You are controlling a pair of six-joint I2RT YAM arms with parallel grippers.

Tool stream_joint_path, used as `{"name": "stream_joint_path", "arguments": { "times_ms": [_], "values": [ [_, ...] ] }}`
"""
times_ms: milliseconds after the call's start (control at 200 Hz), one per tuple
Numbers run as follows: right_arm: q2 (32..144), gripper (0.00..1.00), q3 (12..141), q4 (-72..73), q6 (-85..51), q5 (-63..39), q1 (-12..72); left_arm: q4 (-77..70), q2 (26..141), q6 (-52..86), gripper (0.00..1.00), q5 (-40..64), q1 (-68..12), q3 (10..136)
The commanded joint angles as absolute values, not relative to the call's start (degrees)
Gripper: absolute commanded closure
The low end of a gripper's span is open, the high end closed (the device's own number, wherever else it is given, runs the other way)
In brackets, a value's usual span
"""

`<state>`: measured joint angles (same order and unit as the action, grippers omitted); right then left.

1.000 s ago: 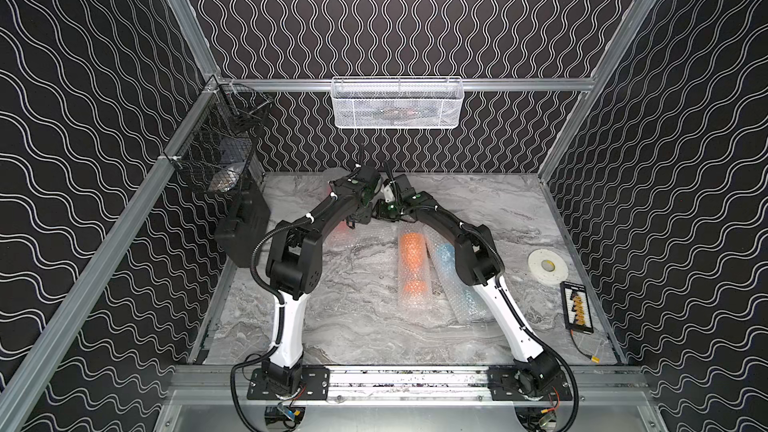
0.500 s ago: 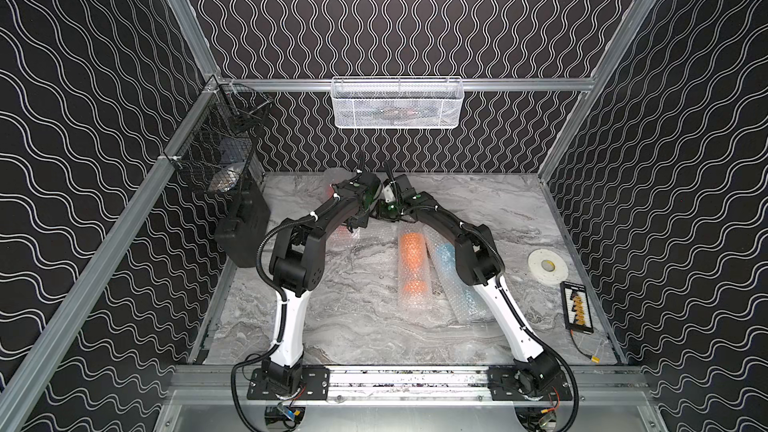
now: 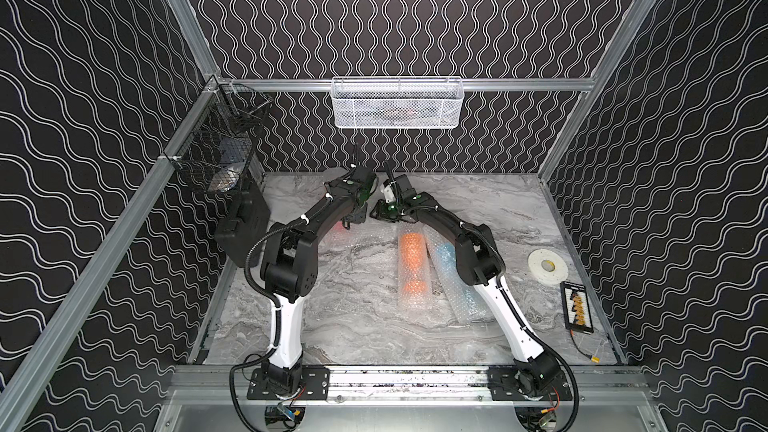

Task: Unpack wine glasses from bubble wrap
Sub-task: Unwrap the wine glass from the bubble wrap.

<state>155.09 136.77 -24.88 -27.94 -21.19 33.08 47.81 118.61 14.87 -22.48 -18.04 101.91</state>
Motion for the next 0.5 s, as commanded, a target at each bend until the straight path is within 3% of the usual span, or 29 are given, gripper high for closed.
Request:
{"name": "stream_joint_path", "arguments": {
  "times_ms": [0,155,290,410,490],
  "values": [
    [155.0,0.68,136.8,-26.7,-28.7,-21.4,33.1,48.4,119.9,13.7,0.48,-22.9,-18.1,104.2],
    [155.0,0.68,136.7,-26.6,-28.7,-21.5,33.2,53.9,125.0,12.9,0.36,-25.7,-18.5,109.1],
    [155.1,0.68,136.6,-26.5,-28.7,-21.8,33.0,55.1,127.1,12.4,0.18,-28.5,-19.1,109.9],
    [155.2,0.68,136.6,-26.5,-28.7,-22.0,33.0,55.2,127.7,12.5,0.17,-29.3,-19.1,110.3],
    [155.1,0.68,136.7,-26.5,-28.7,-22.0,33.0,55.0,127.7,12.8,0.25,-30.3,-19.2,110.0]
  ]
}}
